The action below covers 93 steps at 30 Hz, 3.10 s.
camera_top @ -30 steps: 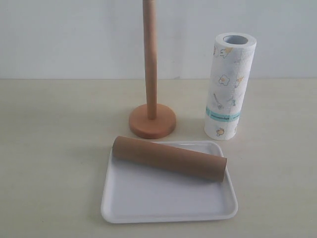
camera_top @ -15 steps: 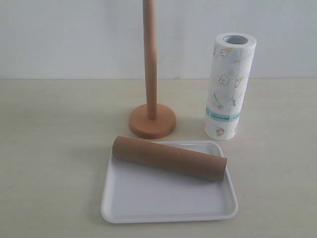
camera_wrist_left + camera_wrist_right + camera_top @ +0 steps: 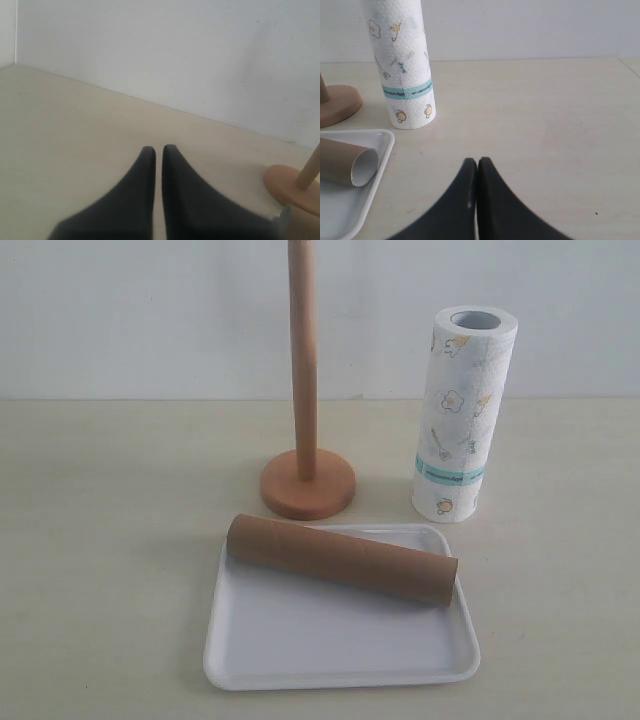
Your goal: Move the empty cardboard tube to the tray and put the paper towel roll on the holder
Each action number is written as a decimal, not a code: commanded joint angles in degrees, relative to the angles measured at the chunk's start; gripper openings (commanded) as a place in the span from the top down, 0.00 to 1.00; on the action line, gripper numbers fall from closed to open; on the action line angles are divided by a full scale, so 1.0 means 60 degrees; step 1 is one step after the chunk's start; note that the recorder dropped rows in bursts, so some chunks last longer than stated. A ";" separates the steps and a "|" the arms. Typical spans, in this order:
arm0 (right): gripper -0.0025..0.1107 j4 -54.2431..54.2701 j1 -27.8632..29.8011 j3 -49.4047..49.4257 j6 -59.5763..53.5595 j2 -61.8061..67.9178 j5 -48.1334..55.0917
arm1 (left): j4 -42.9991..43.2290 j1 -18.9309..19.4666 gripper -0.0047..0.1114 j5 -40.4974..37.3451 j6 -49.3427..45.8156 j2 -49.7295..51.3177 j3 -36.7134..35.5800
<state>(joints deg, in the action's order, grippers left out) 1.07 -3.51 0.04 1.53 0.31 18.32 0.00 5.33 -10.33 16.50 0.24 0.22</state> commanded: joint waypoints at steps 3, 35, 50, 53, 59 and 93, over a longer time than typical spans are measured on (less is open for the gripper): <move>0.98 -0.0024 0.0032 -0.0006 -0.0040 -0.0052 -0.0114 | -0.1217 0.0026 0.92 -0.0804 0.0351 -0.0040 -0.0037; 0.98 -0.0024 0.0032 -0.0006 -0.0040 -0.0052 -0.0114 | -0.1288 0.0026 0.92 -0.1257 -0.3664 -0.0040 -0.0037; 0.98 -0.0058 0.0032 -0.0006 -0.0105 -0.0052 -0.0114 | -0.1288 0.0026 0.92 -0.1257 -0.3664 -0.0040 -0.0037; 0.98 -0.0398 0.0032 -0.0006 -0.0612 -0.0052 -0.0729 | -0.1288 0.0026 0.92 -0.1257 -0.3684 -0.0040 -0.0037; 0.98 -0.0523 0.0032 -0.0006 -0.1062 -0.0052 -0.3138 | -0.1288 0.0026 0.92 -0.1257 -0.3684 -0.0040 -0.0037; 0.98 -0.0523 0.0032 -0.5663 0.2435 0.6280 -0.4733 | -0.1288 -0.0269 0.92 -0.1257 -0.3685 -0.0040 -0.0037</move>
<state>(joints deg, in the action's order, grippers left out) -1.76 -3.51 -33.18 15.90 33.11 -12.10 -7.29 4.07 -18.01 -5.36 0.19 0.22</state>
